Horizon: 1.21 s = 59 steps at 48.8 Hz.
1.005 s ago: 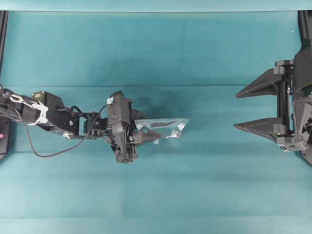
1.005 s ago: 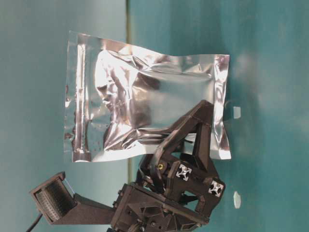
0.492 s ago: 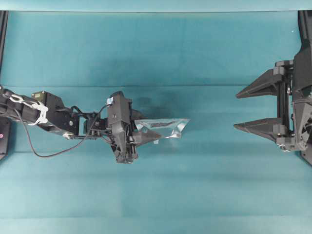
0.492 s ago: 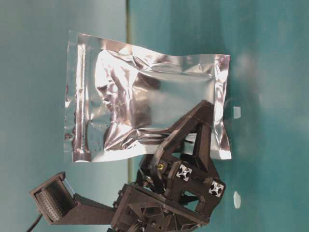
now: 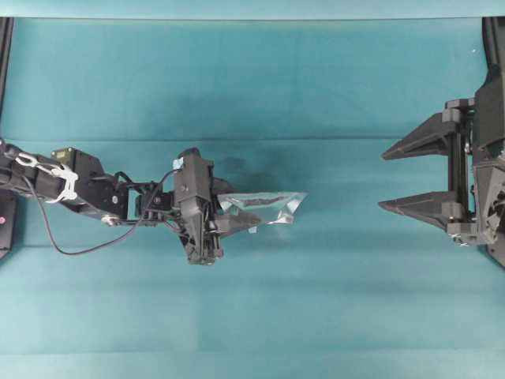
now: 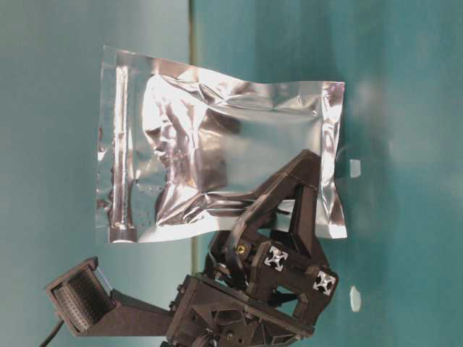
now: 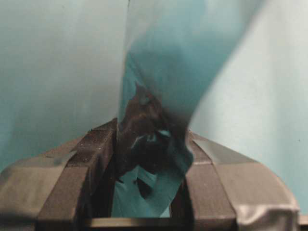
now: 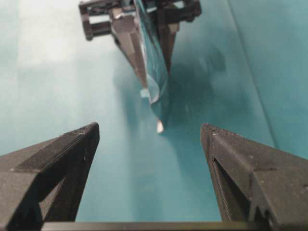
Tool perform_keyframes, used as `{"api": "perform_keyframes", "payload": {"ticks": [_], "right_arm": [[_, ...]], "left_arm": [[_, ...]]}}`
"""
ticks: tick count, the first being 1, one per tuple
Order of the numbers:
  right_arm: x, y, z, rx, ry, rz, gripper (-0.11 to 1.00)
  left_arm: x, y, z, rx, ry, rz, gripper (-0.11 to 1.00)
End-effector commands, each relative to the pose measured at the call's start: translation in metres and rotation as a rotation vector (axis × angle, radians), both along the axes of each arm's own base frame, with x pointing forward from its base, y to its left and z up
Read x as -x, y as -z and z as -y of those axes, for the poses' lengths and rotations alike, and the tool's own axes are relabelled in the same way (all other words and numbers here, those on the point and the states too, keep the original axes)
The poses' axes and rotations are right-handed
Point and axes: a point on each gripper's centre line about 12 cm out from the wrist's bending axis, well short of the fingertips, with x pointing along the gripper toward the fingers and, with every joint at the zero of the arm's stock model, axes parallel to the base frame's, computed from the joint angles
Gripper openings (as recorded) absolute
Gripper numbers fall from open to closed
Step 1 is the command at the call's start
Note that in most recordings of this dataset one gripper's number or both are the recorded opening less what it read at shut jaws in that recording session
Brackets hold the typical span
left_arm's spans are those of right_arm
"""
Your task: Hand over the silver zip bag and make it stand upright.
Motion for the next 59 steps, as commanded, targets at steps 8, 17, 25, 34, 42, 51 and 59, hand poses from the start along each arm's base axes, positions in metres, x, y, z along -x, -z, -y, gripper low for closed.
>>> {"api": "perform_keyframes", "payload": {"ticks": [8, 17, 25, 34, 42, 51, 59], "right_arm": [[-0.0008, -0.0051, -0.0001, -0.008, 0.004, 0.02, 0.88], [-0.0009, -0.0053, -0.0002, -0.009, 0.004, 0.022, 0.88], [-0.0008, -0.0051, -0.0001, -0.008, 0.004, 0.02, 0.88], [-0.0009, -0.0053, -0.0002, -0.009, 0.004, 0.022, 0.88], [-0.0006, -0.0045, -0.0001, -0.008, 0.004, 0.019, 0.88], [-0.0007, -0.0047, -0.0001, -0.009, 0.004, 0.02, 0.88], [-0.0007, -0.0047, -0.0001, -0.009, 0.004, 0.02, 0.88]], "left_arm": [[0.0, -0.0009, 0.0039, -0.001, 0.012, 0.0, 0.29], [0.0, -0.0009, 0.0039, -0.001, 0.012, 0.0, 0.29], [0.0005, -0.0005, 0.0039, -0.001, 0.012, -0.002, 0.29], [0.0006, 0.001, 0.0038, -0.002, 0.012, -0.02, 0.29], [0.0006, 0.0006, 0.0044, -0.002, 0.013, -0.02, 0.29], [0.0007, 0.0012, 0.0044, -0.004, 0.015, -0.021, 0.29], [0.0003, 0.001, 0.0044, -0.017, 0.021, -0.021, 0.29]]}}
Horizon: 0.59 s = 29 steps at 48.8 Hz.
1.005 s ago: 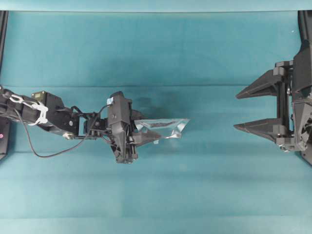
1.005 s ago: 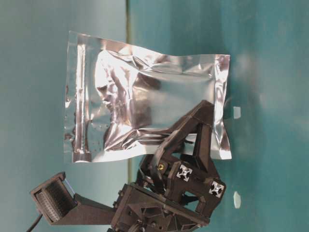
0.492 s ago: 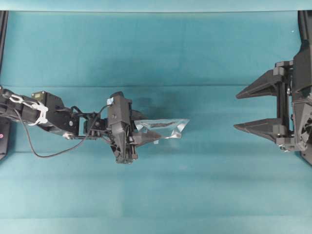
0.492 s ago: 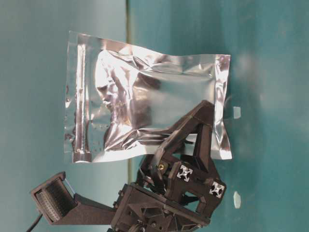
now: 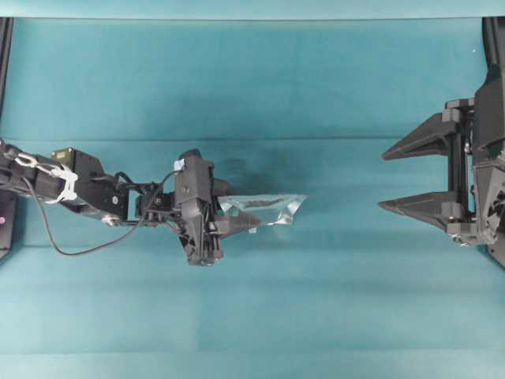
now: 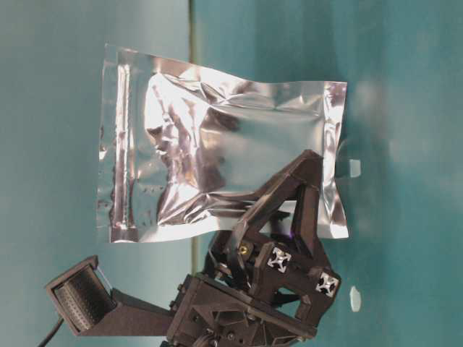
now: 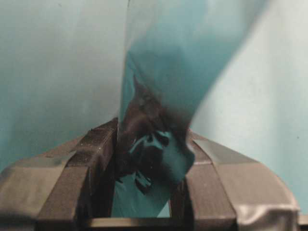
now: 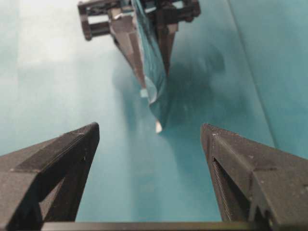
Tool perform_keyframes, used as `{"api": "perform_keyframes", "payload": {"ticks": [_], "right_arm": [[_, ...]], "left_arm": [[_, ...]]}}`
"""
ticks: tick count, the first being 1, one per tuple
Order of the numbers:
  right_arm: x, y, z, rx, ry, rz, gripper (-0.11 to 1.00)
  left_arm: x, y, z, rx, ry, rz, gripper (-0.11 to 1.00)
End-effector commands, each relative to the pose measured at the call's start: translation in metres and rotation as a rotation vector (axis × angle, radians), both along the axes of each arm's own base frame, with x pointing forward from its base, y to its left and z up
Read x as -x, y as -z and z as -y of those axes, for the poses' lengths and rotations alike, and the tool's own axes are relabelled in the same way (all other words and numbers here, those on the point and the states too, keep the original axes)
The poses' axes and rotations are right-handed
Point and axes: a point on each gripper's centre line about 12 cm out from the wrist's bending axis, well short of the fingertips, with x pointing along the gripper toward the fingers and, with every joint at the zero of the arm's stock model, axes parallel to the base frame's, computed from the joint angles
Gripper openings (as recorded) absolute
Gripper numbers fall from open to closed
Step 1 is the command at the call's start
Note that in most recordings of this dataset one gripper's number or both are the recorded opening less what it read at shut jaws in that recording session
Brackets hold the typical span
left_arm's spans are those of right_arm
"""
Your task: Hand over the silver zip bag and make it stand upright.
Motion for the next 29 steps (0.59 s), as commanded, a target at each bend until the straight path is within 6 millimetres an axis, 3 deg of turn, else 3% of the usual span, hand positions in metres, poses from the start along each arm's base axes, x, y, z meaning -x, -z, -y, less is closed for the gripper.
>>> {"api": "perform_keyframes", "payload": {"ticks": [1, 29], "right_arm": [[-0.0009, -0.0053, -0.0002, -0.01, 0.005, 0.022, 0.88], [-0.0008, -0.0047, -0.0001, -0.01, 0.005, 0.02, 0.88]], "left_arm": [[0.0002, -0.0006, 0.0032, -0.004, 0.012, -0.003, 0.29], [0.0005, 0.0001, 0.0032, -0.004, 0.012, -0.009, 0.29]]}}
